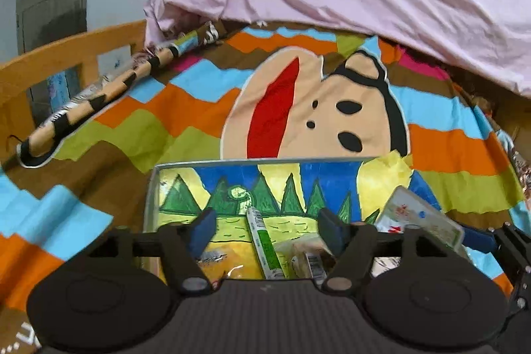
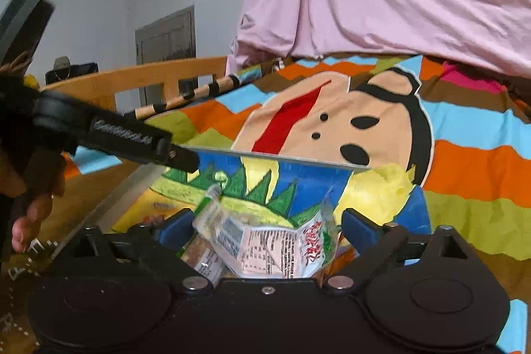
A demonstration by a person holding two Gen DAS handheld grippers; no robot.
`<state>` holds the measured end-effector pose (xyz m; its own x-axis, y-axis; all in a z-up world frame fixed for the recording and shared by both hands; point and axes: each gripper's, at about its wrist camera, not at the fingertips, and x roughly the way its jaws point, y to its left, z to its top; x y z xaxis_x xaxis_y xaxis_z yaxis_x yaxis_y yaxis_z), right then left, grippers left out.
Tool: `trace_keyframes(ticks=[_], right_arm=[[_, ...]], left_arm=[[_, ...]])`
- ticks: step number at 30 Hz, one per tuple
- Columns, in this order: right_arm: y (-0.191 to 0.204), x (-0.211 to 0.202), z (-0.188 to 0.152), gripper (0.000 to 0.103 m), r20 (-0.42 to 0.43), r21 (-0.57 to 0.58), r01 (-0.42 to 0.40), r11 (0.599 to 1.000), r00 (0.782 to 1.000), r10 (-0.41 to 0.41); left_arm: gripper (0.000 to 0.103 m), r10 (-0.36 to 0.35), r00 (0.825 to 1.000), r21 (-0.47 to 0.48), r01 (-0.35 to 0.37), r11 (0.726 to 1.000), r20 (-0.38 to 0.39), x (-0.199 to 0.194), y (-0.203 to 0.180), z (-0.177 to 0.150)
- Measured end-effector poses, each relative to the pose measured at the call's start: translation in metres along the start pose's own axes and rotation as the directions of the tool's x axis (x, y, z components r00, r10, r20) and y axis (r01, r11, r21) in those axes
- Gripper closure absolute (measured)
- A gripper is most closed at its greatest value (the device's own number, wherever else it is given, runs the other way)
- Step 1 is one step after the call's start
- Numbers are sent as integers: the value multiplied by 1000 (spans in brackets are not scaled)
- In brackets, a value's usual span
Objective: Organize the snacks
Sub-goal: 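Lower the seaweed bag into the tray and open the right tool while the left tool releases the sausage, then withdraw both tools from the tray toward the remaining snacks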
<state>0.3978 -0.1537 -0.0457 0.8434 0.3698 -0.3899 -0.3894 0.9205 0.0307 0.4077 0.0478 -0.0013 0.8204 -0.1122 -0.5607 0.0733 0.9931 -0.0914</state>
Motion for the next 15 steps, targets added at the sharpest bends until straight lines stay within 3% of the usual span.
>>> trace_keyframes(ticks=[8,15], right_arm=[[3,-45,12,1,53,11,11,1000,999,-11],[6,-95,13,1,83,21,24,999,996,-26]], left_arm=[[2,14,994,-35,-10,999,113,-61,-3,-14],[1,25,986,-58,-16,998,166,-110,-7,-40]])
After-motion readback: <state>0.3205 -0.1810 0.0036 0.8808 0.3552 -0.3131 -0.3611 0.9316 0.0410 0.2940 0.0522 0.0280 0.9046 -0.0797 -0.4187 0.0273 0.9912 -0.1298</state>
